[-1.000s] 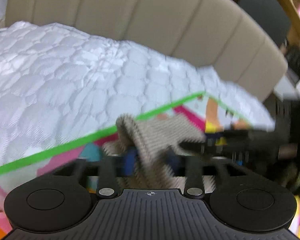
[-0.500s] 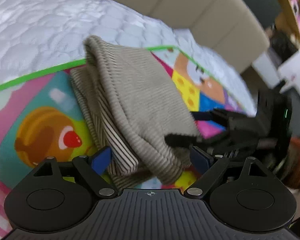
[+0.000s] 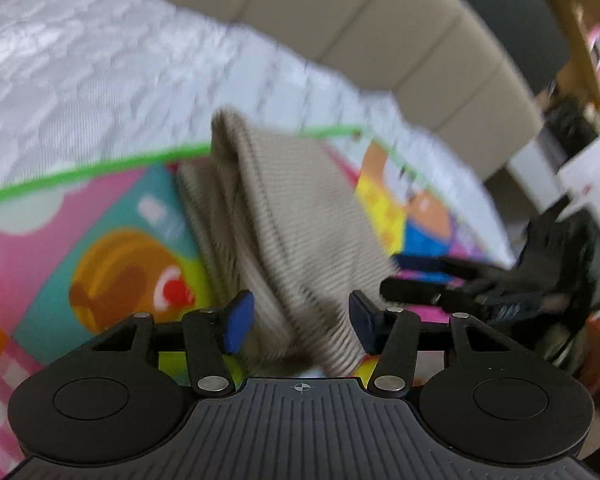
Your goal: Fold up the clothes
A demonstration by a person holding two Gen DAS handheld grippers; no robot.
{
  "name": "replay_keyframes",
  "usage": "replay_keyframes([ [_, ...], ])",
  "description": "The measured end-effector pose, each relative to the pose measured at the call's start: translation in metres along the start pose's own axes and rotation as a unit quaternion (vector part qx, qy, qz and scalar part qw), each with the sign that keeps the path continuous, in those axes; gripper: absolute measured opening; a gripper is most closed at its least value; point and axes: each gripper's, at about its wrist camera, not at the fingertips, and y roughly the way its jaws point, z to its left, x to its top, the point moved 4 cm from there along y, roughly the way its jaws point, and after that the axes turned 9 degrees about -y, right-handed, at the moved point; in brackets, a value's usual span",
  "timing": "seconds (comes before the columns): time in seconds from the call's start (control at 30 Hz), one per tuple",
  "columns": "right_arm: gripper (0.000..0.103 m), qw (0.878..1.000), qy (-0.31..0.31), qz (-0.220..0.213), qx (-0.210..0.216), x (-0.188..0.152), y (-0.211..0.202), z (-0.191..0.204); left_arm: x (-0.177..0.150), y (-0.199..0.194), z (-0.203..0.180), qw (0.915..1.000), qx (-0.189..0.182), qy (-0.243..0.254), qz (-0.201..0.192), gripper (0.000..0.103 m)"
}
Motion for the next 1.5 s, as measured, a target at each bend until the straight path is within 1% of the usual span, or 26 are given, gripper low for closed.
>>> replay_keyframes([
  [0.03, 0.101, 1.0, -0.004, -0.005, -0.008, 0.002, -0.001, -0.001, 0.004, -0.003, -0.001, 0.9998, -0.013, -0.011, -0.007, 0.057],
  [0.13, 0.1, 1.0, 0.0, -0.008, -0.026, 0.005, -0.001, -0.007, 0.004, 0.011, -0.001, 0.9998, 0.016, -0.008, -0.004, 0.056],
  [0.17, 0.1, 1.0, 0.003, -0.006, -0.03, 0.004, -0.001, -0.009, 0.004, 0.016, -0.001, 0.9996, 0.027, -0.007, -0.003, 0.052],
  [0.2, 0.1, 0.999, 0.006, -0.004, -0.033, 0.001, -0.002, -0.01, 0.003, 0.021, 0.0, 0.9993, 0.037, -0.006, -0.001, 0.037],
  [0.23, 0.1, 0.999, 0.004, -0.001, -0.035, -0.001, -0.001, -0.011, 0.003, 0.026, 0.0, 0.9989, 0.048, -0.004, 0.0, 0.031],
  [0.27, 0.1, 0.999, 0.002, 0.002, -0.038, -0.003, -0.001, -0.012, 0.003, 0.031, 0.0, 0.9983, 0.058, -0.003, 0.001, 0.029],
  [0.3, 0.1, 0.999, -0.005, 0.004, -0.038, -0.005, -0.001, -0.01, 0.004, 0.028, -0.003, 0.9983, 0.057, 0.009, -0.008, 0.022],
  [0.4, 0.1, 0.999, -0.036, 0.003, -0.038, -0.008, -0.001, -0.001, 0.013, 0.016, -0.016, 0.9961, 0.061, 0.052, -0.037, 0.022],
  [0.53, 0.1, 0.996, -0.075, 0.019, -0.033, -0.012, 0.006, 0.017, 0.013, 0.019, -0.004, 0.9885, 0.125, 0.076, -0.037, 0.018],
  [0.6, 0.1, 0.993, -0.1, 0.046, -0.051, -0.019, 0.015, 0.023, 0.004, 0.027, 0.017, 0.9859, 0.158, 0.055, -0.011, 0.018],
  [0.7, 0.1, 0.991, -0.108, 0.058, -0.055, -0.029, 0.019, 0.024, -0.008, 0.032, 0.046, 0.9801, 0.197, 0.017, 0.018, 0.016],
  [0.77, 0.1, 0.992, -0.101, 0.06, -0.053, -0.029, 0.018, 0.023, -0.006, 0.023, 0.054, 0.9837, 0.179, -0.012, 0.01, 0.017],
  [0.8, 0.1, 0.991, -0.107, 0.059, -0.055, -0.029, 0.018, 0.025, -0.001, 0.017, 0.053, 0.9854, 0.169, -0.022, 0.001, 0.023],
  [0.83, 0.1, 0.99, -0.112, 0.058, -0.056, -0.029, 0.018, 0.026, 0.006, 0.01, 0.048, 0.9882, 0.151, -0.021, -0.015, 0.031],
  [1.0, 0.1, 0.985, -0.151, 0.048, -0.065, -0.029, 0.014, 0.037, 0.033, -0.015, 0.002, 0.9954, 0.05, 0.021, -0.079, 0.036],
  [1.07, 0.1, 0.98, -0.185, 0.019, -0.077, -0.025, 0.005, 0.046, 0.036, -0.013, -0.013, 0.9959, 0.014, 0.028, -0.085, 0.036],
  [1.13, 0.1, 0.973, -0.219, -0.017, -0.076, -0.021, -0.004, 0.06, 0.036, -0.006, -0.019, 0.996, -0.019, 0.021, -0.085, 0.042],
  [1.2, 0.095, 0.968, -0.241, -0.038, -0.064, -0.019, -0.007, 0.074, 0.038, 0.007, -0.018, 0.9967, -0.026, 0.011, -0.076, 0.044],
  [1.27, 0.086, 0.963, -0.261, -0.055, -0.049, -0.018, -0.01, 0.088, 0.041, 0.03, -0.007, 0.9983, 0.005, 0.0, -0.059, 0.043],
  [1.3, 0.079, 0.967, -0.251, -0.023, -0.024, -0.023, 0.001, 0.092, 0.042, 0.042, 0.0, 0.9985, 0.025, -0.007, -0.049, 0.039],
  [1.33, 0.078, 0.97, -0.244, 0.012, -0.004, -0.03, 0.013, 0.093, 0.044, 0.054, 0.011, 0.9979, 0.048, -0.018, -0.039, 0.03],
  [1.37, 0.08, 0.967, -0.251, 0.037, 0.003, -0.038, 0.023, 0.096, 0.046, 0.06, 0.019, 0.9971, 0.06, -0.027, -0.037, 0.026],
  [1.4, 0.082, 0.958, -0.285, 0.037, -0.008, -0.043, 0.027, 0.1, 0.049, 0.061, 0.026, 0.9968, 0.06, -0.038, -0.037, 0.013],
  [1.43, 0.082, 0.948, -0.318, 0.03, -0.013, -0.045, 0.026, 0.104, 0.047, 0.058, 0.026, 0.9968, 0.06, -0.039, -0.036, 0.012],
  [1.47, 0.082, 0.947, -0.321, 0.026, -0.003, -0.043, 0.022, 0.103, 0.045, 0.054, 0.024, 0.9969, 0.06, -0.039, -0.035, 0.012],
  [1.5, 0.082, 0.954, -0.3, 0.019, 0.014, -0.036, 0.014, 0.098, 0.042, 0.05, 0.023, 0.9969, 0.06, -0.039, -0.034, 0.015],
])
